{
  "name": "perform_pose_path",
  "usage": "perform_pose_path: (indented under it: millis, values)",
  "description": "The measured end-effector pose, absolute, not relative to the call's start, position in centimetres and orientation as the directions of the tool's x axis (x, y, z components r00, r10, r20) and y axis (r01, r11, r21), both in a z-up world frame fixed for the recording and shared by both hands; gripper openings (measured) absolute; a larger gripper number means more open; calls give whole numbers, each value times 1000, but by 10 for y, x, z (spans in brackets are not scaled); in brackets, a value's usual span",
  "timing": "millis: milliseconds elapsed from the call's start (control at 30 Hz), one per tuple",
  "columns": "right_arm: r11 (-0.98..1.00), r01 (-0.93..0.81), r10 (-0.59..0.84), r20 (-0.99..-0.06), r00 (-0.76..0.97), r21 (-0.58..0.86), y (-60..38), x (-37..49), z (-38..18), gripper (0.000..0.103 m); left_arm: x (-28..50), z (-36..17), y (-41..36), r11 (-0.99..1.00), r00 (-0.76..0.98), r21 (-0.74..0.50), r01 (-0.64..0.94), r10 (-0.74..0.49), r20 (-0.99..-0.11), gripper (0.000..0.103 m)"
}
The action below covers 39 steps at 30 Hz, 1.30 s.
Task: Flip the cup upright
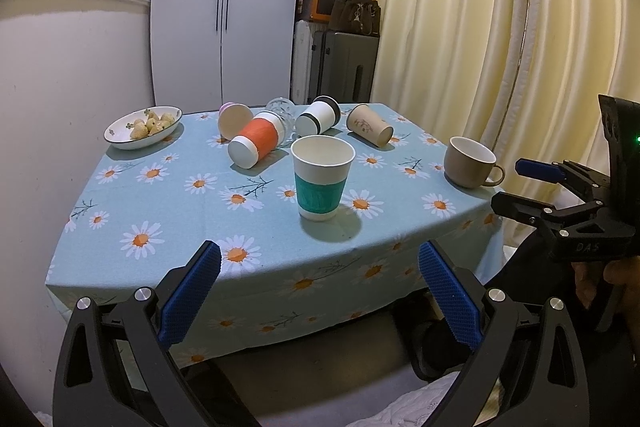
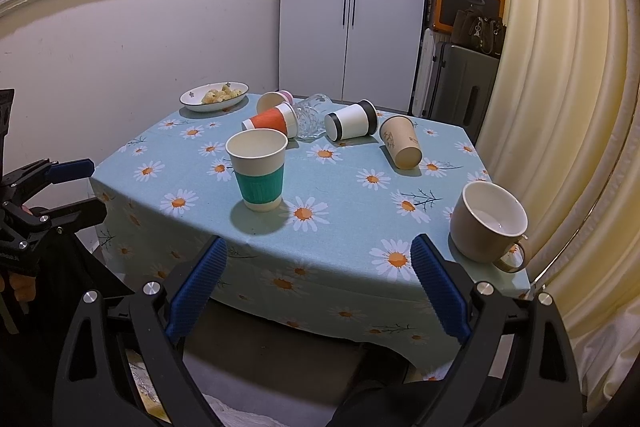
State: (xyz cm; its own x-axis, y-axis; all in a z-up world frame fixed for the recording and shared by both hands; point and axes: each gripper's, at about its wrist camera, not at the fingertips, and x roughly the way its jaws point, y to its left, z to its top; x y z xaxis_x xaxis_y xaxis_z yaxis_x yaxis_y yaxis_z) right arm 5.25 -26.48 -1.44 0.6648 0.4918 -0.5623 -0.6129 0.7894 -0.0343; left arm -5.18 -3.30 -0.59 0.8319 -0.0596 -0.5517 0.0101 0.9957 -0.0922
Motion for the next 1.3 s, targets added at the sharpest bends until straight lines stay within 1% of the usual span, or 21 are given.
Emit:
perform_pose_path:
  millis: [1300]
  values:
    - [793, -608, 490, -567, 662, -24, -267, 56, -15, 92, -51, -5, -35, 997, 830, -78, 5, -47, -556, 97]
